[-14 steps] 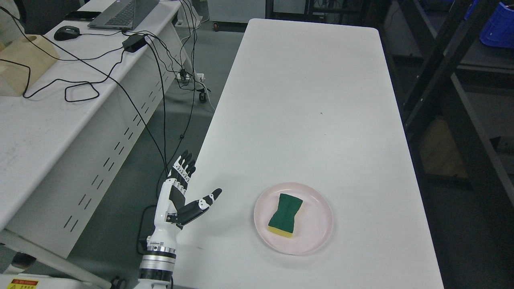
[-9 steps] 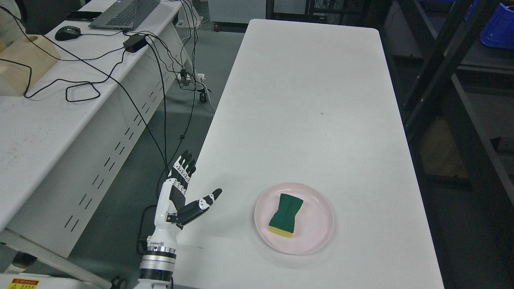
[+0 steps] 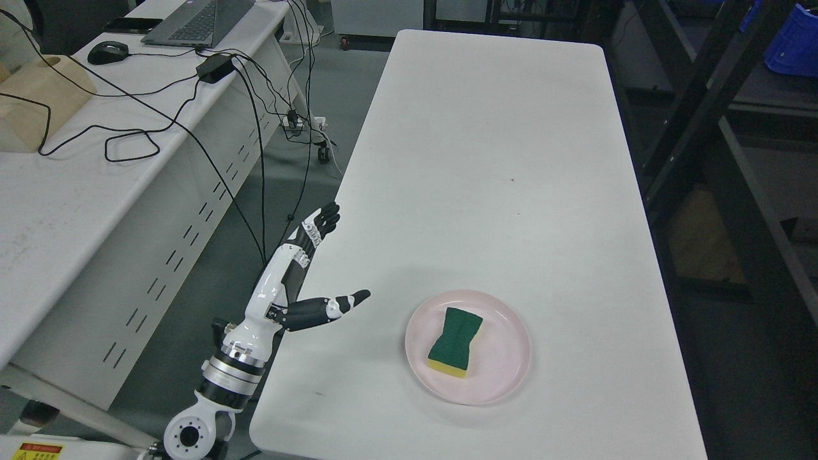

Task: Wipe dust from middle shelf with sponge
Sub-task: 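Raise the left hand and reach it over the pink plate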

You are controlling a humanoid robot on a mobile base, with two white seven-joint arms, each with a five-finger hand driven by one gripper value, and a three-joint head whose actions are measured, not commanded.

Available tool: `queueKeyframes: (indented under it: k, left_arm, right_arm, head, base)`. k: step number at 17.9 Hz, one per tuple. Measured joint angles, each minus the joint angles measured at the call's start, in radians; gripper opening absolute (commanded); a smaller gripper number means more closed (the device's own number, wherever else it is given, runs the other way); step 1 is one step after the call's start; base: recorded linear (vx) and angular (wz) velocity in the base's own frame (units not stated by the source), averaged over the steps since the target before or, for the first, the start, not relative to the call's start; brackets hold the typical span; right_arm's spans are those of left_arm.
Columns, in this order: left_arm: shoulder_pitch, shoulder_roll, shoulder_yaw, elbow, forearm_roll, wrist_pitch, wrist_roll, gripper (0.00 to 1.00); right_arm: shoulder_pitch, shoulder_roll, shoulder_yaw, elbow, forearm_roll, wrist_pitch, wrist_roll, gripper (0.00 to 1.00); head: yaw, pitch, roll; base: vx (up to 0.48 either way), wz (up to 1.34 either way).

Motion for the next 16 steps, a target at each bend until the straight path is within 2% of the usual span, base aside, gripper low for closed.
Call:
queueKeyframes:
  k: [4, 8, 12, 16]
  left_arm:
    - [-0.119, 0.072, 0.01, 0.002, -0.288, -0.164, -0.263, 0.91]
    - [-0.226, 0.135, 0.016, 0.017, -0.554, -0.266, -0.356, 0.96]
    - [-0.321, 0.166, 0.014, 0.027, -0.676, -0.327, -0.462, 0.93]
    - [-0.418, 0.174, -0.009, 0.054, -0.735, -0.355, -0.543, 0.9]
  right_arm:
    - [0.0, 0.0, 0.0, 0.0, 0.0, 0.0, -0.002, 1.0]
    - [0.0, 0.0, 0.0, 0.0, 0.0, 0.0, -0.001, 1.0]
    - [0.0, 0.0, 0.0, 0.0, 0.0, 0.0, 0.002, 1.0]
    - [0.0, 0.0, 0.0, 0.0, 0.0, 0.0, 0.003, 1.0]
  head:
    - [0.0, 0.0, 0.0]
    - [0.0, 0.0, 0.0]
    - [0.0, 0.0, 0.0]
    - [0.0, 0.0, 0.0]
  base:
    - [0.0, 0.0]
    - [0.0, 0.0]
    - [0.0, 0.0]
    - [0.0, 0.0]
